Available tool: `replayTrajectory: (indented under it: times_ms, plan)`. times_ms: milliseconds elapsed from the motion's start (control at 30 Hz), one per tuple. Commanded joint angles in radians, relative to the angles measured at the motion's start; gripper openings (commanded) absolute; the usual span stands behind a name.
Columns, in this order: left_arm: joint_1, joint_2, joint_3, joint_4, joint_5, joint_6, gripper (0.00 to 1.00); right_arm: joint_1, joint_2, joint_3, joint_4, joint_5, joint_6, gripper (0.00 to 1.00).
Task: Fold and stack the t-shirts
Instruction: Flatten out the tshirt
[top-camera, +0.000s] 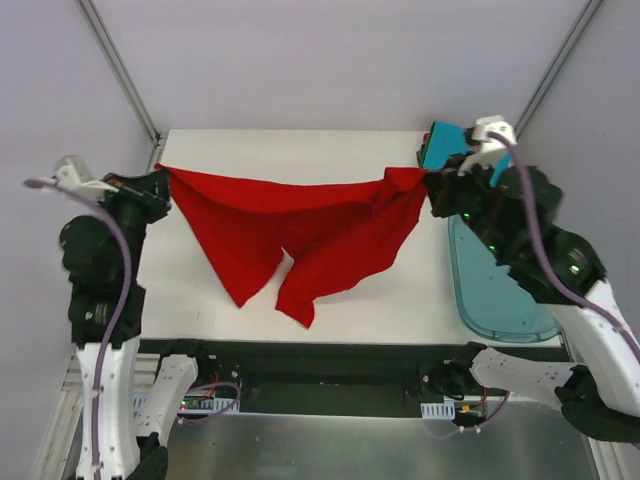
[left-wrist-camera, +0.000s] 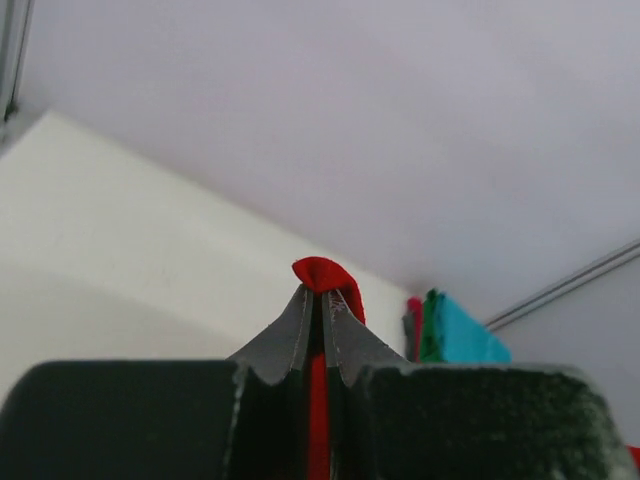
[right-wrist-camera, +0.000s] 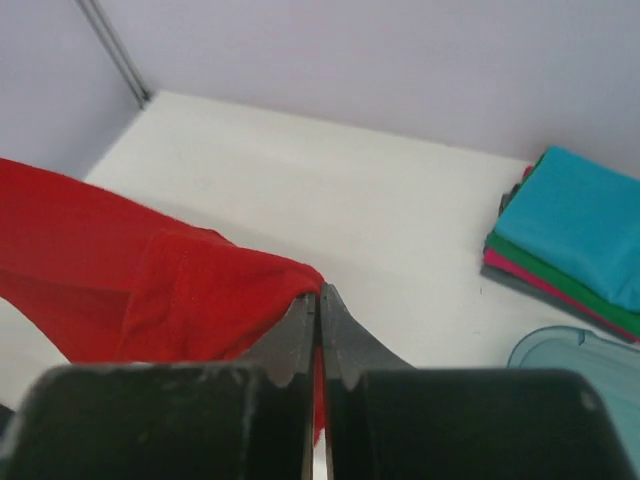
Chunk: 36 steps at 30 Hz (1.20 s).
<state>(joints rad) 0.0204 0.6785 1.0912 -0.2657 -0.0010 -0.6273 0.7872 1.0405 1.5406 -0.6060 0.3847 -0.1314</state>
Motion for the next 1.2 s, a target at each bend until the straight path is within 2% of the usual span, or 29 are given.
replayTrajectory:
  times_ms: [0, 200, 267, 433, 533, 700, 800, 867, 1000, 1033, 1100, 1133, 1167]
  plan:
    - [0.001, -0.083, 0.211, -0.030, -0.001, 0.087, 0.00, 0.001, -0.106, 0.162, -0.073, -0.111, -0.050, 0.01]
    - [0.000, -0.083, 0.478, -0.062, 0.065, 0.141, 0.00, 0.003, -0.109, 0.470, -0.201, -0.426, -0.022, 0.01]
    - [0.003, -0.073, 0.553, -0.073, 0.073, 0.153, 0.00, 0.003, -0.096, 0.550, -0.219, -0.472, -0.005, 0.01]
    - [0.001, -0.039, 0.662, -0.084, 0.098, 0.161, 0.00, 0.001, -0.047, 0.697, -0.241, -0.514, -0.005, 0.01]
    - [0.001, 0.006, 0.677, -0.084, 0.131, 0.152, 0.00, 0.001, 0.002, 0.760, -0.256, -0.436, -0.039, 0.01]
    - [0.001, 0.134, 0.642, -0.083, 0.122, 0.163, 0.00, 0.001, 0.104, 0.742, -0.206, -0.046, -0.183, 0.01]
    - [0.000, 0.231, 0.569, -0.058, 0.076, 0.178, 0.00, -0.025, 0.190, 0.652, -0.115, 0.115, -0.301, 0.01]
    - [0.001, 0.303, 0.492, -0.018, 0.026, 0.190, 0.00, -0.139, 0.263, 0.578, -0.080, 0.064, -0.272, 0.01]
    - [0.001, 0.502, 0.304, 0.097, -0.114, 0.212, 0.00, -0.370, 0.410, 0.351, 0.090, -0.298, -0.200, 0.02]
    - [0.001, 0.570, 0.273, 0.117, -0.135, 0.212, 0.03, -0.402, 0.459, 0.299, 0.142, -0.408, -0.201, 0.04]
    - [0.001, 0.714, 0.233, 0.144, -0.168, 0.222, 0.34, -0.440, 0.603, 0.253, 0.231, -0.576, -0.195, 0.06]
    - [0.001, 0.790, 0.234, 0.151, -0.186, 0.231, 0.47, -0.450, 0.674, 0.257, 0.248, -0.599, -0.174, 0.07]
    - [0.000, 0.885, 0.257, 0.143, -0.214, 0.245, 0.68, -0.453, 0.764, 0.285, 0.247, -0.599, -0.159, 0.11]
